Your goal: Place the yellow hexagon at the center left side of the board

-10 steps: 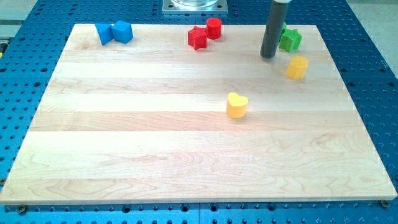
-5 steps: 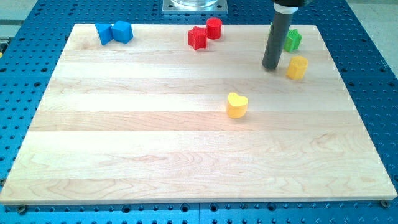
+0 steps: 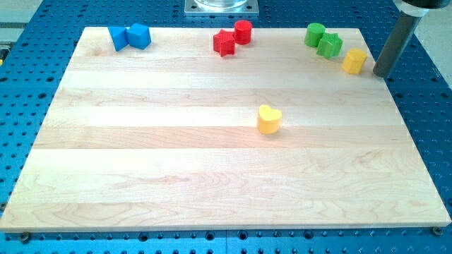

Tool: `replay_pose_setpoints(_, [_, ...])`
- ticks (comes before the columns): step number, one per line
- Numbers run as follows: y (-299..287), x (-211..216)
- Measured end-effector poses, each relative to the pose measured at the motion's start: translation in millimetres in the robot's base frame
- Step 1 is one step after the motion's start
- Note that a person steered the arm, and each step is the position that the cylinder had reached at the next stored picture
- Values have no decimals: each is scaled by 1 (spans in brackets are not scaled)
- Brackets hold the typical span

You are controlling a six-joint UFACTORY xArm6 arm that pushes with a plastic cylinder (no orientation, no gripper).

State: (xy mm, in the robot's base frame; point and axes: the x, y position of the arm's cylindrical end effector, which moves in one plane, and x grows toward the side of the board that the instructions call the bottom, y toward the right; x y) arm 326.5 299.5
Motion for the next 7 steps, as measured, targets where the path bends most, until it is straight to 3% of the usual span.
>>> replay_pose_setpoints(1, [-12, -18])
replay_pose_setpoints(3, [-129, 3])
replay_pose_setpoints(4, [-117, -18])
replay_pose_setpoints(5, [-143, -33])
replay_pose_setpoints(6, [-228, 16])
replay_pose_setpoints(7, [-273, 34])
